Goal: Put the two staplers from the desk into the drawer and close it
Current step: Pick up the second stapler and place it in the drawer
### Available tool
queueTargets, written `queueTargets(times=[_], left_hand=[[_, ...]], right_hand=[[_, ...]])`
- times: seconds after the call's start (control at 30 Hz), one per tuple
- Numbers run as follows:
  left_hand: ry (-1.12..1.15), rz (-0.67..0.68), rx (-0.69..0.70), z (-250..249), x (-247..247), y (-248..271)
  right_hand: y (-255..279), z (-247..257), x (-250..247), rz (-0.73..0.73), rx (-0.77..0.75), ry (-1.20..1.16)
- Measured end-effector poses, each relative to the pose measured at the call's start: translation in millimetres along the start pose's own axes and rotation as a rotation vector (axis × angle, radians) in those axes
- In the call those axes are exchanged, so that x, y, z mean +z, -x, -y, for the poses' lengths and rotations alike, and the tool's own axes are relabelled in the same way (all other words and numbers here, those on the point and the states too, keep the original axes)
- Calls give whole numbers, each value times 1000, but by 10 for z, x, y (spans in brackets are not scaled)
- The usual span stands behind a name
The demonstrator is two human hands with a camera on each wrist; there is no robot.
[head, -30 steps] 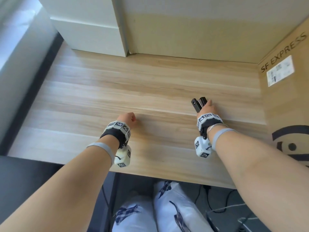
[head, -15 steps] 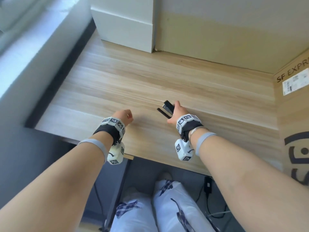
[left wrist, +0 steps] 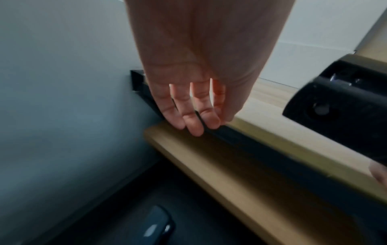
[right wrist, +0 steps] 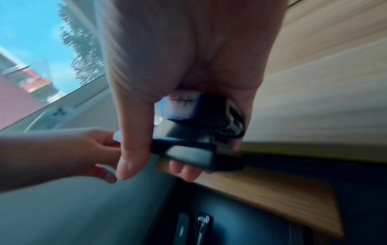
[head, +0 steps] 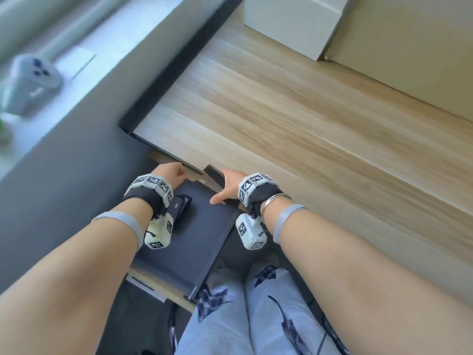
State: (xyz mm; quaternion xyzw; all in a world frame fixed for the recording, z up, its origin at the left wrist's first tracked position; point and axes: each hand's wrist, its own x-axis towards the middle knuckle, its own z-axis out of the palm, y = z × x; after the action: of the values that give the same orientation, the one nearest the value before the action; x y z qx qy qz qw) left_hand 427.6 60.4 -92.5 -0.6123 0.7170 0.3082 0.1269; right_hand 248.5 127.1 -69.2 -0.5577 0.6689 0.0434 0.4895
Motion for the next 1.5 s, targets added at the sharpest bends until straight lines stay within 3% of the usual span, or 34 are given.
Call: queueTargets(times=[0.23, 0.5, 0.83, 1.07, 1.5], left_hand=[[-9, 79, -57, 636, 305, 22], [-51, 162, -73, 924, 860, -188], [-72, 231, -122, 1134, 1264, -523], [-41, 261, -147, 1196, 1406, -633], [31, 232, -117, 1271, 1518, -567]], right_hand=[[-412, -5, 826, 151, 134, 16], [-808, -139, 1466, 140, 408, -207], [-1286, -231, 1762, 69, 622, -421], [-1427, -309, 1983, -13, 678, -510], [-1506, -336, 1983, -1, 767, -538]])
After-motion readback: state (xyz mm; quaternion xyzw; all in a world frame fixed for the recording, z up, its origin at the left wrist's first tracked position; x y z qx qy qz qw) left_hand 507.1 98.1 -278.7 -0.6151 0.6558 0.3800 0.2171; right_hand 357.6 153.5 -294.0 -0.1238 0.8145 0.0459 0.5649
